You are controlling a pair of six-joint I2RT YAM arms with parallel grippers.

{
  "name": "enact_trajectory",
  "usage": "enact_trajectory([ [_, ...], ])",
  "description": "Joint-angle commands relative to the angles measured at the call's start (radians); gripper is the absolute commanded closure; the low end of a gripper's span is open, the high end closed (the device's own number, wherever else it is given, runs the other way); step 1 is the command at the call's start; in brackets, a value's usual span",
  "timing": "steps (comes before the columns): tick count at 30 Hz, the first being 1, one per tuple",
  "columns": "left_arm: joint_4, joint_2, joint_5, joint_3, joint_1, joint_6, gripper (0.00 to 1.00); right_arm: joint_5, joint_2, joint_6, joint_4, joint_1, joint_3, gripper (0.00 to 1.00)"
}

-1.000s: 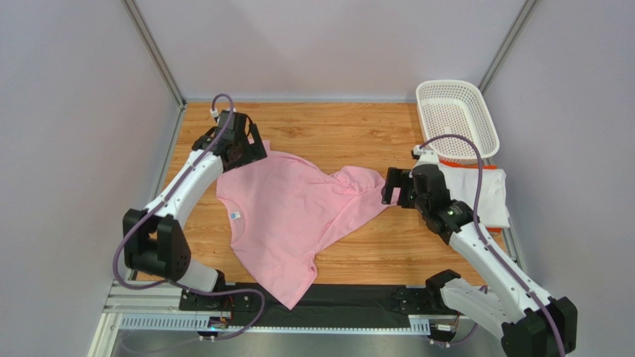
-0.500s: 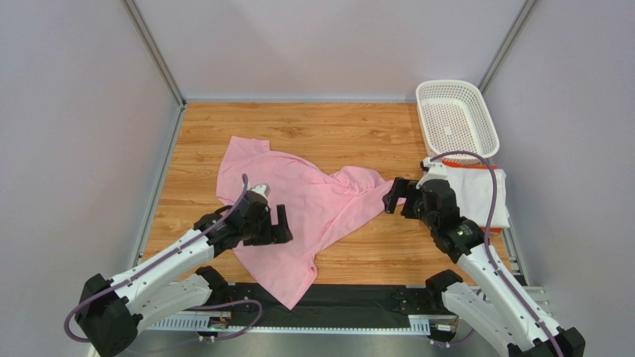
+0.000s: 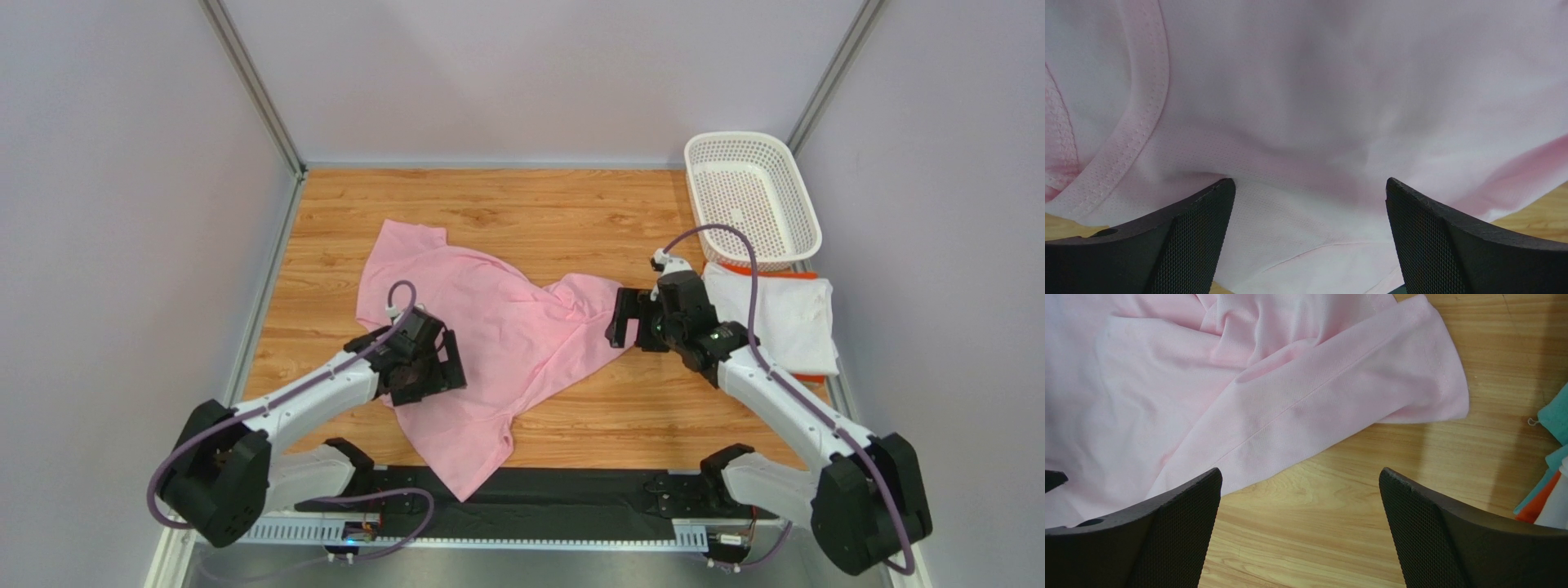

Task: Fold and stack the t-shirts
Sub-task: Flatten the tshirt out

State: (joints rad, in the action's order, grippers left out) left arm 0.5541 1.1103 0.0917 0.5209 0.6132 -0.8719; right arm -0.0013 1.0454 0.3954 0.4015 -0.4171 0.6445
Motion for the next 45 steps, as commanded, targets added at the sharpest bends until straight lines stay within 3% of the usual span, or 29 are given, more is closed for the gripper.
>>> enact_trajectory([
  [1, -0.052, 0.103, 0.008, 0.031, -0.096, 0.048, 0.00, -0.003, 0.086, -0.016, -0.053, 0.001, 0.098, 0.00],
  [8, -0.079, 0.299, 0.031, 0.189, -0.227, 0.143, 0.00, 0.000, 0.330, -0.157, -0.046, -0.009, 0.260, 0.00],
  [12, -0.066, 0.371, 0.069, 0.301, -0.328, 0.163, 0.00, -0.006, 0.357, -0.240, -0.015, -0.008, 0.290, 0.00],
  [16, -0.010, 0.408, 0.103, 0.419, -0.345, 0.192, 0.00, -0.002, 0.355, -0.270, 0.014, -0.002, 0.264, 0.00],
  [19, 0.010, 0.363, 0.088, 0.419, -0.345, 0.195, 0.00, -0.052, 0.358, -0.259, 0.034, 0.020, 0.225, 0.00],
  [24, 0.012, 0.146, -0.015, 0.328, -0.345, 0.191, 0.00, -0.078, 0.378, -0.241, 0.020, 0.031, 0.199, 0.01],
  [30, -0.020, -0.172, -0.141, 0.061, -0.343, 0.105, 0.00, -0.081, 0.453, -0.260, 0.002, 0.090, 0.239, 0.03],
  [37, 0.006, -0.265, -0.130, -0.036, -0.343, 0.103, 0.00, -0.132, 0.548, -0.279, -0.032, 0.130, 0.284, 0.04],
  [42, 0.004, -0.236, -0.119, -0.045, -0.343, 0.100, 0.00, -0.230, 0.597, -0.273, -0.046, 0.152, 0.307, 0.28],
  [45, 0.004, -0.221, -0.109, -0.044, -0.343, 0.097, 0.00, -0.255, 0.573, -0.273, -0.049, 0.152, 0.296, 0.57],
])
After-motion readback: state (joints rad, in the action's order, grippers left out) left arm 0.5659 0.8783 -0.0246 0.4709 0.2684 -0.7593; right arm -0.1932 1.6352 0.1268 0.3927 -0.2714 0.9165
